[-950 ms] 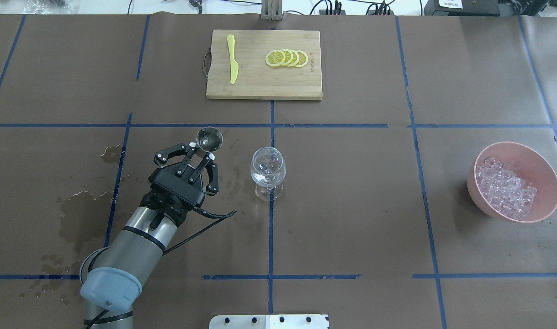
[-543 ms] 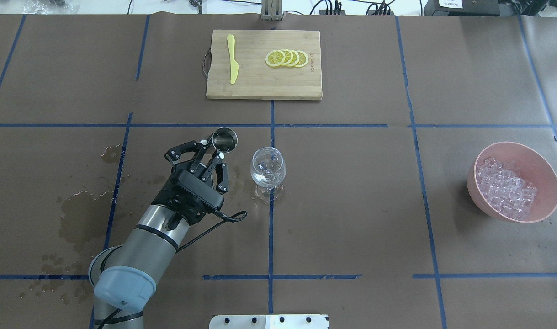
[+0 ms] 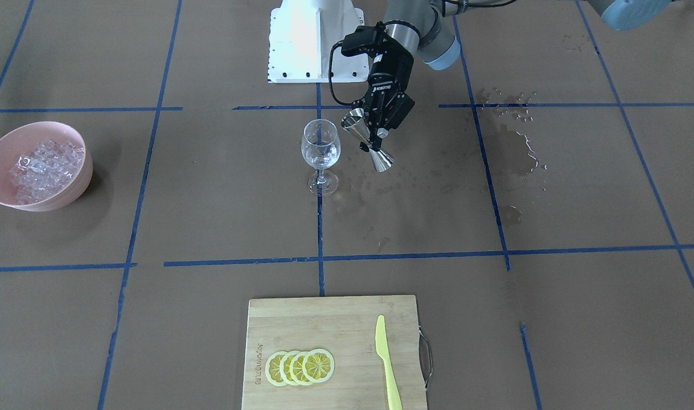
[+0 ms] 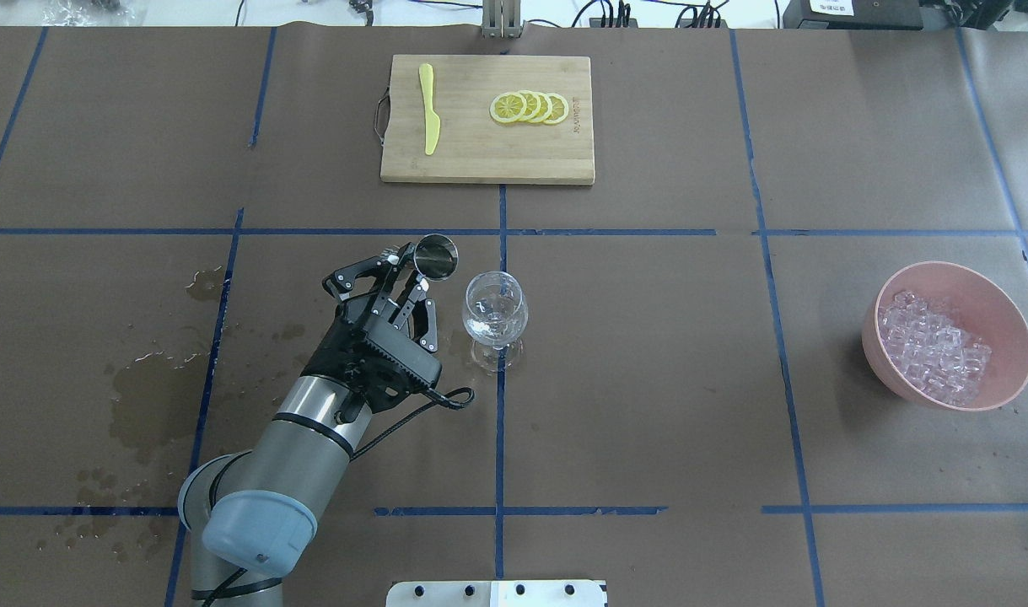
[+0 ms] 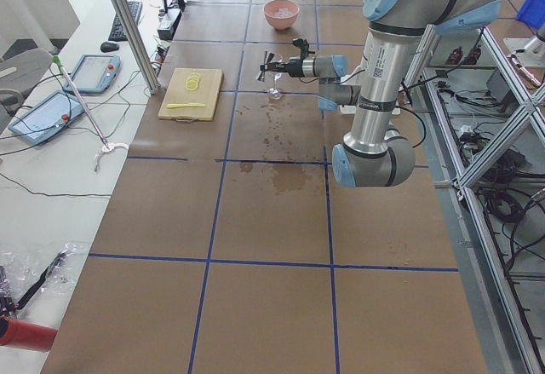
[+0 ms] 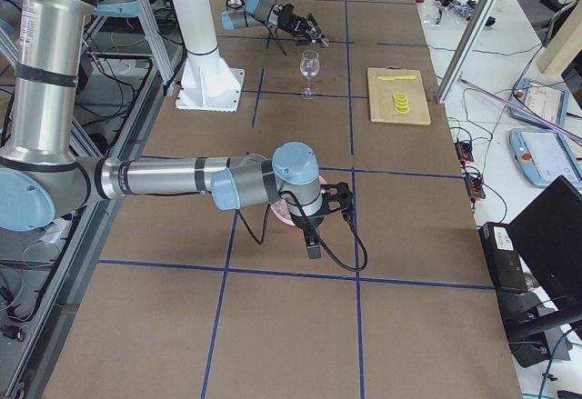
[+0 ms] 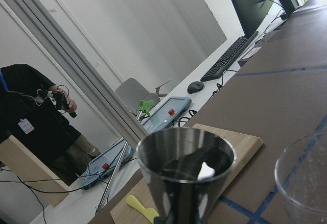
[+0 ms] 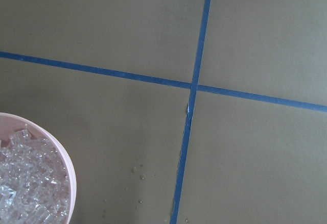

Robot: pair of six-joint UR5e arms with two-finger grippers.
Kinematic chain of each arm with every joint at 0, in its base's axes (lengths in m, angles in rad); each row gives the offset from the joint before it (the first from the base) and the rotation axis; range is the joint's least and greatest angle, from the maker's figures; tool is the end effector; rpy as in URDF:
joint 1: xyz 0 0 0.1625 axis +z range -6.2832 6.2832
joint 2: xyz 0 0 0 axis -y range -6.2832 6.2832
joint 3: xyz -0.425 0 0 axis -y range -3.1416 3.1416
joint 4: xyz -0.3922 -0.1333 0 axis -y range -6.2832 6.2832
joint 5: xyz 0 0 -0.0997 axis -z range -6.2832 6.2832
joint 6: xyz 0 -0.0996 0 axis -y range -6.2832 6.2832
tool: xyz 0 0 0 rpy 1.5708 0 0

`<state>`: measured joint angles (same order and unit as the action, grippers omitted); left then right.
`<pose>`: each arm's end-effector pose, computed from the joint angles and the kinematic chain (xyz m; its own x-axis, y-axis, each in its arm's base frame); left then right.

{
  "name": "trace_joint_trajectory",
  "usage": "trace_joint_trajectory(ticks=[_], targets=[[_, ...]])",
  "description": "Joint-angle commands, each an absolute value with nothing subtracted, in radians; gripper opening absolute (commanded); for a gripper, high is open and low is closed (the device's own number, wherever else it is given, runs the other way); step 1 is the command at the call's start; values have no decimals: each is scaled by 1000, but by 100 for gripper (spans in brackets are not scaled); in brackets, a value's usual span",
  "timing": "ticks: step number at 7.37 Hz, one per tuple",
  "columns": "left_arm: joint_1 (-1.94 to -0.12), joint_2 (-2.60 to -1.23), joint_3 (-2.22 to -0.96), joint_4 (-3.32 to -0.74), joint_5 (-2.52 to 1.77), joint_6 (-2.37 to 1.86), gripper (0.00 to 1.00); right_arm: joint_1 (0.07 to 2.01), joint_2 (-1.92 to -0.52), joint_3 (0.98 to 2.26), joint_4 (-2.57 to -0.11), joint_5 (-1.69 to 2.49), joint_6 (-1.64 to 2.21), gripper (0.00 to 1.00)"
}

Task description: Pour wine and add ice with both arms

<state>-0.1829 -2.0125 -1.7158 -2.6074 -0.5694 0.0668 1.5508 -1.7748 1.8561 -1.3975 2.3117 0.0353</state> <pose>0.5079 -0.3148 0.2272 0.9265 0.3757 0.0225 -0.0102 -0.0347 0.9993 0.0577 -0.4210 0.5928 0.7345 -0.1504 0.6617 -0.0066 0.9735 0.2286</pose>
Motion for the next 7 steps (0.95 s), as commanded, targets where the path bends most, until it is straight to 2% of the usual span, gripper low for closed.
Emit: trace_joint_trajectory(ticks=[1, 7], targets=[[-178, -2028, -1712, -2605, -548, 132, 0, 1551, -1775, 1856, -1397, 2312, 35, 100], [-176, -2068, -1689, -2603, -540, 374, 0, 1549, -1775, 1850, -1397, 2312, 35, 100]])
